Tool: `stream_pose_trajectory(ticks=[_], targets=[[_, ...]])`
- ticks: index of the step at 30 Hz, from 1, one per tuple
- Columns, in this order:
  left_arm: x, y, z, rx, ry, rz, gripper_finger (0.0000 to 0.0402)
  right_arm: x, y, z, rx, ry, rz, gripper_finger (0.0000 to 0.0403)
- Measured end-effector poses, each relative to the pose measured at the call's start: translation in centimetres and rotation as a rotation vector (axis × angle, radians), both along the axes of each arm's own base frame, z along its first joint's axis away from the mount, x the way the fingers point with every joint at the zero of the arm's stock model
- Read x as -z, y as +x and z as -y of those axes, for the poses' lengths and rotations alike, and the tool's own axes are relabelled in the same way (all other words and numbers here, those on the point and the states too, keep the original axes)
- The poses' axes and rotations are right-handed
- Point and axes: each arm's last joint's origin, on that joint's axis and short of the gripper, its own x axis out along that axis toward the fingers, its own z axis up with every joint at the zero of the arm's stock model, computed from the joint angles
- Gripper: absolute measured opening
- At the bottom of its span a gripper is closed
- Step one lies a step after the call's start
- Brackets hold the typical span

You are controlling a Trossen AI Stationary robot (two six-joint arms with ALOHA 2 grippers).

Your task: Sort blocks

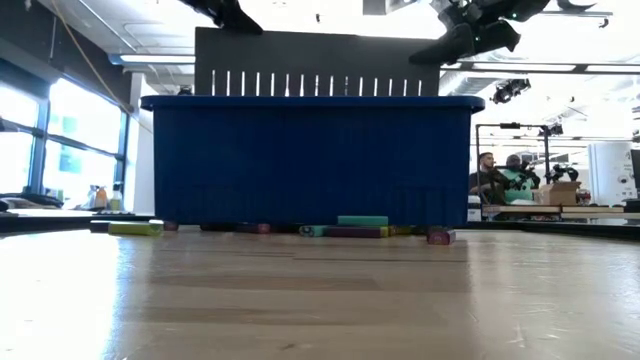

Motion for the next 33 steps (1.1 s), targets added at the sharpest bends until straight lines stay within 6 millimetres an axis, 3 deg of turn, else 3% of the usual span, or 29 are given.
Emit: stream_pose_trajectory(ticks=[33], targets=[[0.33, -0.21, -0.38, -0.048, 0.023, -0.044, 0.0, 0.06, -0.06, -0.12, -0.002, 0.011, -0.005, 0.0]])
